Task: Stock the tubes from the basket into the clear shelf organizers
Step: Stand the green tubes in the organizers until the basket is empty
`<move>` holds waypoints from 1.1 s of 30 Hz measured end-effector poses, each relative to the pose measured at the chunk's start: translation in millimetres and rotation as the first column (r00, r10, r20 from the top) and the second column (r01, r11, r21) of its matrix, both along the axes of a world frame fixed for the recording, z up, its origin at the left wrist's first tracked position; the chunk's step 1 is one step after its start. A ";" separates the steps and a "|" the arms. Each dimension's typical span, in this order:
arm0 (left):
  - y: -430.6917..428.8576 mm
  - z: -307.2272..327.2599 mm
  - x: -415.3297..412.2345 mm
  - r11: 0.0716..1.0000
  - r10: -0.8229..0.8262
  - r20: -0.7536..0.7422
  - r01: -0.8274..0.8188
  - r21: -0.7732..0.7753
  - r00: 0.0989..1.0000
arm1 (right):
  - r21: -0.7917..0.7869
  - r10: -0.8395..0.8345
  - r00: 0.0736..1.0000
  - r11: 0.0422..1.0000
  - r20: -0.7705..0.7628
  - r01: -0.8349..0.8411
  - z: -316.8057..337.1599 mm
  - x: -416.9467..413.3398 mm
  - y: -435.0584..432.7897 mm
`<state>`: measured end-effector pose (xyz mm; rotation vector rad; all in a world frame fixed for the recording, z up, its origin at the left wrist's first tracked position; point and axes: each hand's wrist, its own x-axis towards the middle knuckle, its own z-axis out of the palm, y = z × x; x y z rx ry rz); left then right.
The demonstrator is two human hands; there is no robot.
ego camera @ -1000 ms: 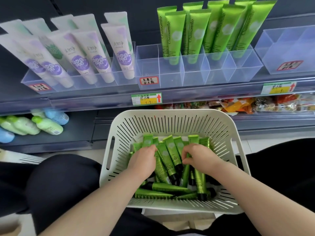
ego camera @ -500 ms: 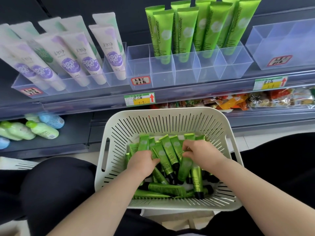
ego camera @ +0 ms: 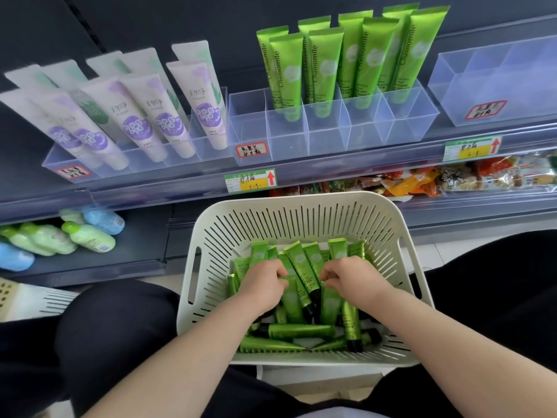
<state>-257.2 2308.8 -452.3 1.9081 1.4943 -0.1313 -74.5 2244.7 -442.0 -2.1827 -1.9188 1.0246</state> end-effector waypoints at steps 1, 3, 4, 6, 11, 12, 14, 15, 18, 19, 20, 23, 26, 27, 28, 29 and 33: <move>0.4 5.7 1.3 0.999 -0.012 0.016 0.012 0.033 1.000 | 0.035 0.007 1.000 0.999 0.023 -0.008 4.8 0.4 0.7; 2.8 18.6 4.2 0.992 -0.028 0.049 0.022 0.125 0.998 | 0.158 -0.013 0.996 0.987 0.089 -0.001 17.7 2.8 2.1; 4.9 26.1 5.9 0.985 -0.022 0.072 0.009 0.170 0.997 | 0.231 -0.038 0.993 0.973 0.114 0.011 25.2 4.4 2.7; 10.7 42.8 9.6 0.972 0.013 0.133 -0.044 0.230 0.991 | 0.353 -0.077 0.989 0.935 0.122 0.029 40.8 7.3 4.2; 25.2 84.4 17.2 0.907 0.026 0.266 -0.134 0.398 0.964 | 0.473 -0.099 0.988 0.881 0.122 0.030 73.0 12.3 7.0; 27.5 93.0 17.5 0.890 0.020 0.300 -0.154 0.429 0.954 | 0.500 -0.117 0.987 0.865 0.113 0.045 80.1 14.4 8.0; 33.7 112.9 17.6 0.849 0.006 0.377 -0.204 0.487 0.926 | 0.590 -0.160 0.984 0.804 0.084 0.080 98.3 18.8 12.1; 37.9 124.5 17.5 0.822 -0.011 0.411 -0.226 0.522 0.911 | 0.632 -0.174 0.983 0.769 0.064 0.095 109.2 20.9 16.0; 54.2 166.0 19.2 0.741 -0.059 0.509 -0.304 0.598 0.858 | 0.730 -0.181 0.984 0.672 -0.001 0.124 146.5 25.3 32.3; 59.6 181.1 20.5 0.722 -0.074 0.544 -0.331 0.607 0.835 | 0.748 -0.183 0.983 0.651 -0.013 0.131 159.3 26.5 39.0; 65.7 195.8 21.7 0.700 -0.090 0.568 -0.353 0.620 0.818 | 0.765 -0.188 0.982 0.630 -0.021 0.137 171.7 28.1 45.8; 87.9 234.5 27.6 0.620 -0.117 0.544 -0.367 0.693 0.831 | 0.832 -0.202 0.978 0.534 -0.049 0.152 206.2 32.0 68.0; 114.5 261.1 36.3 0.589 -0.132 0.502 -0.340 0.733 0.854 | 0.883 -0.198 0.978 0.445 -0.062 0.146 234.0 31.4 91.0; 123.8 266.9 39.5 0.566 -0.133 0.469 -0.321 0.759 0.873 | 0.892 -0.200 0.978 0.427 -0.067 0.148 240.2 31.3 98.1; 133.3 270.9 42.4 0.539 -0.127 0.426 -0.298 0.788 0.896 | 0.897 -0.206 0.976 0.416 -0.066 0.148 244.6 31.7 104.6; 142.9 273.5 45.0 0.523 -0.116 0.384 -0.273 0.808 0.916 | 0.899 -0.215 0.975 0.414 -0.057 0.144 247.3 32.5 110.6; 177.7 270.8 53.7 0.562 -0.072 0.202 -0.127 0.817 0.977 | 0.881 -0.238 0.971 0.460 0.005 0.108 244.3 36.2 126.4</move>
